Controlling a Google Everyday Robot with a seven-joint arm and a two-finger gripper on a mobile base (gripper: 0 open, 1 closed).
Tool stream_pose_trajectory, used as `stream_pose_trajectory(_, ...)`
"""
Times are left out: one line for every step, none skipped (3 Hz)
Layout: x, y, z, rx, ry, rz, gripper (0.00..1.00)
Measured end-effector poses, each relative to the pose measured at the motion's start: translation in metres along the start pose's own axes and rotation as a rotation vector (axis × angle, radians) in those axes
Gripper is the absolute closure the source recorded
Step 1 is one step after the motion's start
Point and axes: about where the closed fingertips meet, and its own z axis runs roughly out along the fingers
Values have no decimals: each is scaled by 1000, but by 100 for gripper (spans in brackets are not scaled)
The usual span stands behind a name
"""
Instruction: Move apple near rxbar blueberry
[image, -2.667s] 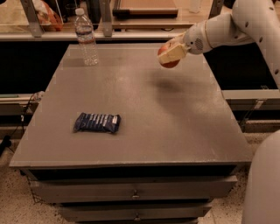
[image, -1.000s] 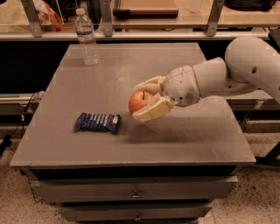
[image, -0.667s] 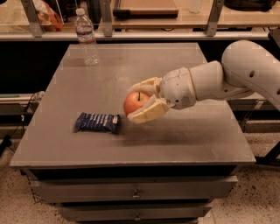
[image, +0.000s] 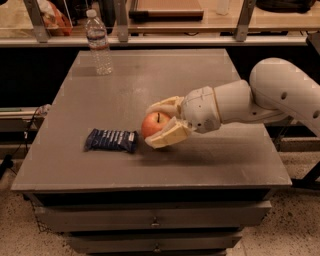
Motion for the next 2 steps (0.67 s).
stream_pose_trajectory(5, 2, 7, -1, -1, 5, 100)
stream_pose_trajectory(8, 3, 10, -6, -1, 15, 78)
